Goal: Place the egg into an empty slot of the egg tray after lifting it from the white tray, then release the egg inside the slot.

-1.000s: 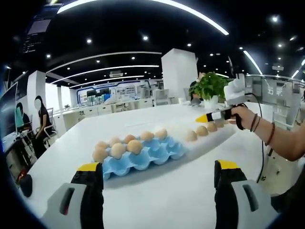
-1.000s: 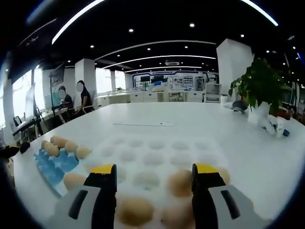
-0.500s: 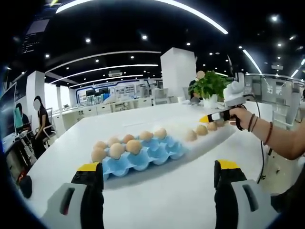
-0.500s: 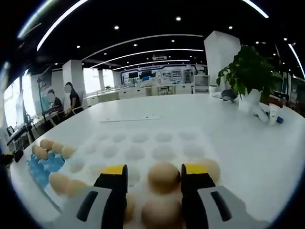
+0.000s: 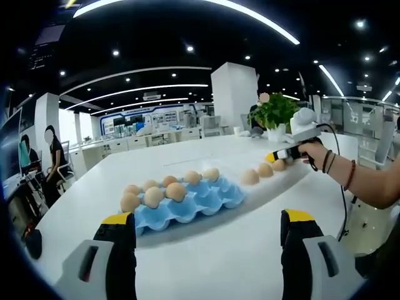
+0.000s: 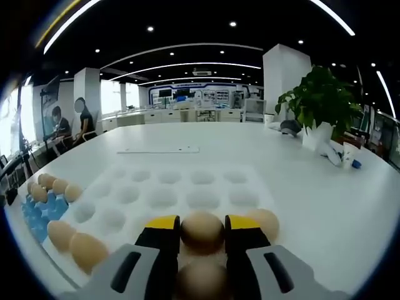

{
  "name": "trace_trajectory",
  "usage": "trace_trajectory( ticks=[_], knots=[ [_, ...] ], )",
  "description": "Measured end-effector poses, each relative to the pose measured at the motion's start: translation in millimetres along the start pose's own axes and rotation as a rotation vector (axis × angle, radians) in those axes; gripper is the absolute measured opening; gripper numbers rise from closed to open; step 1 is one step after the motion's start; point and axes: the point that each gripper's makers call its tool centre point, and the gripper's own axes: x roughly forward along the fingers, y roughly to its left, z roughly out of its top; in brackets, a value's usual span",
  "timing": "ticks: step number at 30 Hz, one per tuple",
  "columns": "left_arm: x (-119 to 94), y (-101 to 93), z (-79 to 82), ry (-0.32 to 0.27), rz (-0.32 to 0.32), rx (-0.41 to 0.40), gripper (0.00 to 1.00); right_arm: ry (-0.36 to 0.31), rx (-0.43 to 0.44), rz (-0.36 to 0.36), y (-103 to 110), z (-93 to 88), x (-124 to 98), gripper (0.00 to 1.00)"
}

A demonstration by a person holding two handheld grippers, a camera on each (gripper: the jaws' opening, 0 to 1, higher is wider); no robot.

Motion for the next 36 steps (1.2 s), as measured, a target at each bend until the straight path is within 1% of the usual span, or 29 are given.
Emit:
trace_trajectory(
  ticks=[9,13,17,24,28,36],
  knots=[
    [-3,4.0,-1.3,-0.002,0.003,-0.005,0.98,-0.012,0.015,-0.004,1,1.3,0,0.29],
    [-4,6.3,-0.5,-0.004,0.007,-0.005,0.97,-0.039,0.069,0.01,2,6.9,-3,0.28],
    [-4,6.9,0.3,-0.005,0.009,-0.007,0.97,-0.075,0.05,0.004,3,19.1,-8,0.28],
    [-3,4.9,1.4,-0.006,0.001,-0.002,0.97,-0.09,0.042,0.021,10,27.0,-13,0.28],
    [-4,5.9,2.0,-0.008,0.002,-0.002,0.97,-0.103,0.031,0.034,18,30.9,-17,0.28],
    [-6,6.1,2.2,-0.01,0.001,-0.003,0.97,-0.12,0.007,0.099,47,31.2,-21,0.28]
  ],
)
